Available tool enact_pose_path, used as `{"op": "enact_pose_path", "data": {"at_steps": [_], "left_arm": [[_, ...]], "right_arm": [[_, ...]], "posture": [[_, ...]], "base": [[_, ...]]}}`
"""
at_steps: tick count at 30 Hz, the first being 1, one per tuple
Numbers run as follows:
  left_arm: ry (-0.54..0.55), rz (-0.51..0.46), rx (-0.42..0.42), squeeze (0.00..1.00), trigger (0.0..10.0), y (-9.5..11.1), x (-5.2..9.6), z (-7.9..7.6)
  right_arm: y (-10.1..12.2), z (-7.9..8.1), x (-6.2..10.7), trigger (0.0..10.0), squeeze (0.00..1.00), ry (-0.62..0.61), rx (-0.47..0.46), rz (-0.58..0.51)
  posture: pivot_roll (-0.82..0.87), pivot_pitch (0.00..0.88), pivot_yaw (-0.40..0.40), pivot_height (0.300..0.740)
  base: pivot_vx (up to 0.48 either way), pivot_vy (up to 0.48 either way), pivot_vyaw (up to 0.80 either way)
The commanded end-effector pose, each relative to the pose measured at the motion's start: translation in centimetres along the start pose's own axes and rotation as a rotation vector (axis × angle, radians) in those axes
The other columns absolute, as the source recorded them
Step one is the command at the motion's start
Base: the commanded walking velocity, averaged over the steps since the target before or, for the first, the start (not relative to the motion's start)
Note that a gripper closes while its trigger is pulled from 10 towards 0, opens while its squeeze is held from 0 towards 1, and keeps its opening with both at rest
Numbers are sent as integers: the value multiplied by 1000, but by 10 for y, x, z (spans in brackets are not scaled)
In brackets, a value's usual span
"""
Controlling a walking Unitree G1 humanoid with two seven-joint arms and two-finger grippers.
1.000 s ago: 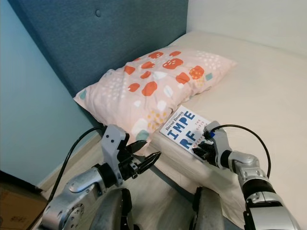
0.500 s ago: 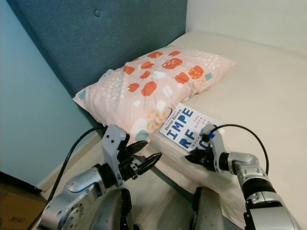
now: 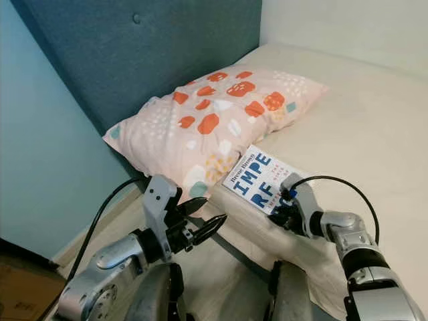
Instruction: Clean up the room
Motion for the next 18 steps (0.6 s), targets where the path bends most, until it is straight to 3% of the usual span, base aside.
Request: {"op": "enact_pose_path", "data": {"at_steps": [1, 18], "left_arm": [[-18, 15, 8, 0, 10000, -3, 3, -3], [-31, 18, 10, 0, 10000, -2, 3, -4]], "right_arm": [[-16, -1, 4, 10000, 0, -23, -29, 56], [-22, -5, 16, 10000, 0, 19, -19, 87]], "posture": [[167, 283, 48, 567], [168, 282, 53, 567]], "base": [[0, 0, 0], [0, 0, 0]]}}
Point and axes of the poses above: a point about 5 cm out from each wrist's last joint towards the gripper, its own x axis pointing back from the gripper into the wrist, its own y axis along the axis of the wrist's last joint, z = x × y, the point moved 2 cm from there along -x, pointing out of the wrist towards the gripper, and after that the axes turned 2 degrees about x, right-handed, at the moved point
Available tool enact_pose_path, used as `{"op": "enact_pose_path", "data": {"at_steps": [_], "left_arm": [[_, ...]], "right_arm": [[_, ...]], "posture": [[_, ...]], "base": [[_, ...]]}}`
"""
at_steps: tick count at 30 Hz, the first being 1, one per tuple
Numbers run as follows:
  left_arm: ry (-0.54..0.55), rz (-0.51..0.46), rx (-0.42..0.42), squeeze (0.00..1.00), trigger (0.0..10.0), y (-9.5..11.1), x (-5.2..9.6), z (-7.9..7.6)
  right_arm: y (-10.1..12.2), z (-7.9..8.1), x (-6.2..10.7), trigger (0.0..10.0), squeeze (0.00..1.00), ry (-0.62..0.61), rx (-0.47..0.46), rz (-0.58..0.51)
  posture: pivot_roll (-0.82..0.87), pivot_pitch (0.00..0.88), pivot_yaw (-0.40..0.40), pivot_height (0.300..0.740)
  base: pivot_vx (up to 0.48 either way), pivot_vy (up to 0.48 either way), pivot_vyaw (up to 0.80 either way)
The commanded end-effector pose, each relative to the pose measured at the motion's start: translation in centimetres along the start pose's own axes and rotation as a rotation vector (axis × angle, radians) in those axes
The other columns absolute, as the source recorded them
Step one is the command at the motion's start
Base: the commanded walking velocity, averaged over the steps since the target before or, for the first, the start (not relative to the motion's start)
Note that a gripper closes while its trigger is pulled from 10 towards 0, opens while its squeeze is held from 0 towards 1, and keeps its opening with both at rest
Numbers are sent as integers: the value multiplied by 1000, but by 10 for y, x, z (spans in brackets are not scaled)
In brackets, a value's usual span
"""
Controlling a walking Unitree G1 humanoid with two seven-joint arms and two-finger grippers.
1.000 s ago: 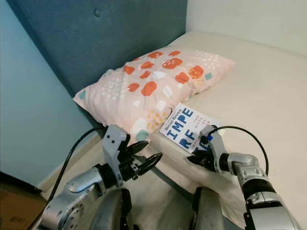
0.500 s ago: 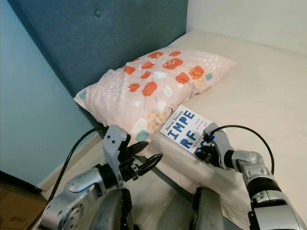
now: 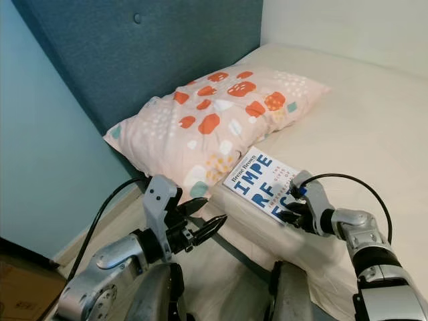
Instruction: Clean up the room
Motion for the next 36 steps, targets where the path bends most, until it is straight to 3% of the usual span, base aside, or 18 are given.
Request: {"op": "enact_pose_path", "data": {"at_steps": [1, 8, 11, 21, 26, 36], "left_arm": [[-23, 13, 7, 0, 10000, -2, 3, -3], [-43, 10, 10, 0, 10000, 0, 3, -5], [-110, 13, -6, 0, 10000, 1, 2, -13], [-171, 36, -62, 0, 10000, -1, 4, -22], [-171, 39, -67, 0, 10000, -1, 5, -21], [-180, 43, -69, 0, 10000, -2, 5, -22]], "right_arm": [[-13, 6, 3, 10000, 0, 56, -47, 37], [7, 12, -1, 10000, 0, 162, -48, -44], [22, 19, -9, 10000, 0, 209, -3, -68], [12, 20, -15, 10000, 0, 185, 156, 98], [3, 9, -12, 10000, 0, 78, 295, 227], [4, -1, -5, 10000, 0, 32, 304, 234]], "posture": [[168, 282, 55, 567], [165, 282, 56, 567], [163, 280, 56, 567], [168, 280, 47, 567], [169, 277, 48, 567], [169, 275, 52, 567]], "base": [[0, 0, 0], [0, 0, 0], [0, 0, 0], [0, 0, 0], [0, 0, 0], [0, 0, 0]]}}
Point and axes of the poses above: a point about 5 cm out from each wrist's last joint towards the gripper, its own x axis pointing back from the gripper into the wrist, its own y axis along the axis of the wrist's last joint, z = x × y, the point moved 2 cm from there along -x, pointing out of the wrist towards the gripper, and after that the axes turned 2 degrees about x, right-handed, at the moved point
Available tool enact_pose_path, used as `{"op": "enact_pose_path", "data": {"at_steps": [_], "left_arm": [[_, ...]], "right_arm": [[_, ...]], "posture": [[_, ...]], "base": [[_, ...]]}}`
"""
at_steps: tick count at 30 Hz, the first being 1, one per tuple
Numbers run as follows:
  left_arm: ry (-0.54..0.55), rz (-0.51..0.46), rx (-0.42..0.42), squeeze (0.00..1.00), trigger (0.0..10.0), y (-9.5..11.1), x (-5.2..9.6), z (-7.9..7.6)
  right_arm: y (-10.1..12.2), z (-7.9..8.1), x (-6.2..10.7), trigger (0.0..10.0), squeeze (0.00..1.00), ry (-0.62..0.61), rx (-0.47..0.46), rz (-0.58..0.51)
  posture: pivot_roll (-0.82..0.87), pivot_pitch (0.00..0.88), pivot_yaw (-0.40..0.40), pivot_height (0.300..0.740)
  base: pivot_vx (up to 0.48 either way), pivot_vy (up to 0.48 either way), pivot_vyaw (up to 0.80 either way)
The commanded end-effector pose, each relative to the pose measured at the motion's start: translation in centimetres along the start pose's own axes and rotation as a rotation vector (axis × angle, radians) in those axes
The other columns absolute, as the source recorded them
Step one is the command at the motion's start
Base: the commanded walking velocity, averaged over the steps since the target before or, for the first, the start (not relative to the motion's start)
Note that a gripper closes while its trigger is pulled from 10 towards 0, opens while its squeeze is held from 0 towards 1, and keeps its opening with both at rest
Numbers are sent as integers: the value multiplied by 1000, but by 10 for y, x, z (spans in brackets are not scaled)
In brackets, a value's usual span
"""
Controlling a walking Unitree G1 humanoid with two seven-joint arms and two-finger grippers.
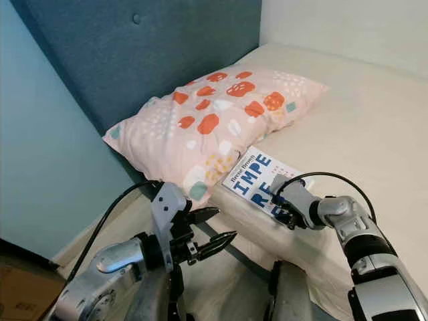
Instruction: Clean up the room
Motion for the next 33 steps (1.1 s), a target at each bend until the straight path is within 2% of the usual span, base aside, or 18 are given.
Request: {"op": "enact_pose_path", "data": {"at_steps": [1, 5, 6, 8, 9, 10, 11, 22, 23, 28, 32, 33], "left_arm": [[-21, 11, -3, 0, 10000, -2, 3, -4], [-23, 12, -3, 0, 10000, -3, 3, -5], [-23, 12, -2, 0, 10000, -3, 3, -4], [-23, 12, -2, 0, 10000, -3, 3, -4], [-23, 11, -1, 0, 10000, -3, 2, -4], [-23, 11, -1, 0, 10000, -3, 2, -4], [-26, 12, 0, 0, 10000, -3, 2, -5], [-29, 10, 1, 0, 10000, -3, 1, -5], [-27, 10, 0, 0, 10000, -3, 1, -5], [-24, 12, -1, 0, 10000, -3, 2, -4], [-22, 14, -2, 0, 10000, -3, 3, -4], [-22, 14, -2, 0, 10000, -3, 3, -4]], "right_arm": [[-17, 3, 3, 10000, 0, 11, -20, 68], [-18, 3, 4, 10000, 0, 19, -17, 69], [-12, 3, 3, 10000, 0, 28, -62, 10], [-12, 3, 3, 10000, 0, 28, -62, 10], [8, 4, 1, 10000, 0, 70, -147, -131], [8, 4, 1, 10000, 0, 70, -147, -131], [18, 7, -2, 10000, 0, 95, -178, -194], [28, 24, -22, 10000, 0, 144, -160, -198], [29, 26, -24, 0, 0, 148, -168, -198], [30, 31, -28, 0, 0, 163, -176, -192], [23, 33, -30, 0, 0, 167, -140, -132], [21, 33, -30, 10000, 0, 159, -143, -127]], "posture": [[169, 275, 52, 567], [169, 275, 52, 567], [167, 270, 52, 567], [167, 270, 52, 567], [166, 268, 52, 567], [166, 268, 52, 567], [164, 267, 55, 567], [169, 269, 51, 567], [171, 271, 50, 567], [173, 273, 50, 567], [170, 276, 48, 567], [170, 276, 48, 567]], "base": [[0, 0, 0], [0, 0, 0], [0, 0, 0], [0, 0, 0], [0, 0, 0], [0, 0, 0], [0, 0, 0], [0, 0, 0], [0, 0, 0], [0, 0, 0], [0, 0, 0], [0, 0, 0]]}}
Point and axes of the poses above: a point about 5 cm out from each wrist's last joint towards the gripper, its own x axis pointing back from the gripper into the wrist, its own y axis along the axis of the wrist's last joint, z = x × y, the point moved 2 cm from there along -x, pointing out of the wrist towards the gripper, and after that the axes turned 2 degrees about x, right-handed, at the moved point
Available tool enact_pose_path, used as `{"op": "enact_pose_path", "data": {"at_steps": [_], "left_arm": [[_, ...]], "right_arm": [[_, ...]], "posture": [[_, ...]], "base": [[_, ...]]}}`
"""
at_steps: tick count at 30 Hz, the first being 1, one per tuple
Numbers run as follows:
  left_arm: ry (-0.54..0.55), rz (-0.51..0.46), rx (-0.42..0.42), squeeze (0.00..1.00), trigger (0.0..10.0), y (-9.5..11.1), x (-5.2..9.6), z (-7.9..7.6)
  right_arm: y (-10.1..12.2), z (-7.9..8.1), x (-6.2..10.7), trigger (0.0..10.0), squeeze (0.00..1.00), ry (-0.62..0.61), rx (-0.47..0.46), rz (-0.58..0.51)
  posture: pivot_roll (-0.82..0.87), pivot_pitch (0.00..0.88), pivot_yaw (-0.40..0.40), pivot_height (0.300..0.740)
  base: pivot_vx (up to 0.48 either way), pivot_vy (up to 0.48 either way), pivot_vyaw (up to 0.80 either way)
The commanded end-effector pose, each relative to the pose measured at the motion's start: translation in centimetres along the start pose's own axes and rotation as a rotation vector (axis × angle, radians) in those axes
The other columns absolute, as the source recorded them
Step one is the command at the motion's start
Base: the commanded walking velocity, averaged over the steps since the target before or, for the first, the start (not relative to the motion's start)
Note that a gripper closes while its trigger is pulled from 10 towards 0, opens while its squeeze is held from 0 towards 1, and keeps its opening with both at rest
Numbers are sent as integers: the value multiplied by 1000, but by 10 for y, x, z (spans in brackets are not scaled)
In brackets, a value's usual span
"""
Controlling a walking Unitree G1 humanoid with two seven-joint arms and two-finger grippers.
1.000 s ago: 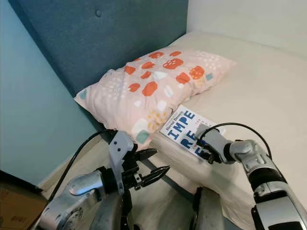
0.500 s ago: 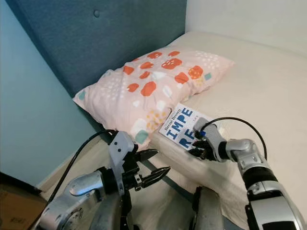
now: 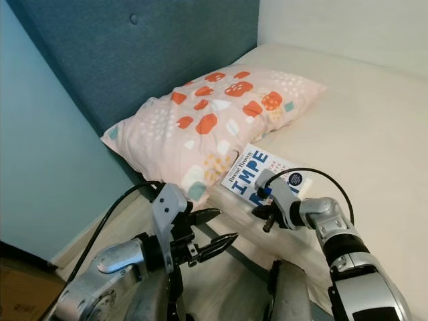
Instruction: Clean up the room
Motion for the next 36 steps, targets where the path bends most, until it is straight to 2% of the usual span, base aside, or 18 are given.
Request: {"op": "enact_pose_path", "data": {"at_steps": [1, 10, 14, 18, 28, 30, 32, 35, 36], "left_arm": [[-10, 13, 0, 0, 10000, -2, 3, -3], [-11, 13, 3, 0, 10000, -3, 2, -4], [-13, 12, 5, 0, 10000, -3, 2, -4], [-15, 11, 6, 0, 10000, -3, 1, -4], [-15, 12, 4, 0, 10000, -3, 2, -4], [-15, 11, 4, 0, 10000, -2, 2, -4], [-15, 13, 5, 0, 10000, -3, 4, -4], [-15, 13, 5, 0, 10000, -3, 4, -4], [-13, 18, 9, 0, 10000, -3, 8, -1]], "right_arm": [[-9, 3, -1, 10000, 0, 2, -4, 37], [-20, 1, 3, 10000, 0, -28, 10, 97], [-33, -3, 9, 10000, 0, -62, 100, 205], [-38, -9, 15, 10000, 0, -95, 138, 253], [-36, -15, 21, 10000, 0, -113, 156, 259], [-19, -13, 18, 10000, 0, -64, 54, 119], [7, -9, 16, 10000, 0, 25, -51, -70], [7, -9, 16, 10000, 0, 25, -51, -70], [44, -10, 22, 10000, 0, 80, -149, -301]], "posture": [[170, 276, 48, 567], [168, 279, 48, 567], [164, 280, 51, 567], [165, 282, 49, 567], [164, 280, 51, 567], [164, 280, 51, 567], [161, 275, 47, 567], [161, 275, 47, 567], [152, 262, 44, 567]], "base": [[0, 0, 0], [0, 0, 0], [0, 0, 0], [0, 0, 0], [0, 0, 0], [0, 0, 0], [0, 0, 0], [0, 0, 0], [0, 0, 0]]}}
Point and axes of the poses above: a point about 5 cm out from each wrist's last joint towards the gripper, its own x axis pointing back from the gripper into the wrist, its own y axis along the axis of the wrist's last joint, z = x × y, the point moved 2 cm from there along -x, pointing out of the wrist towards the gripper, and after that the axes turned 2 degrees about x, right-handed, at the moved point
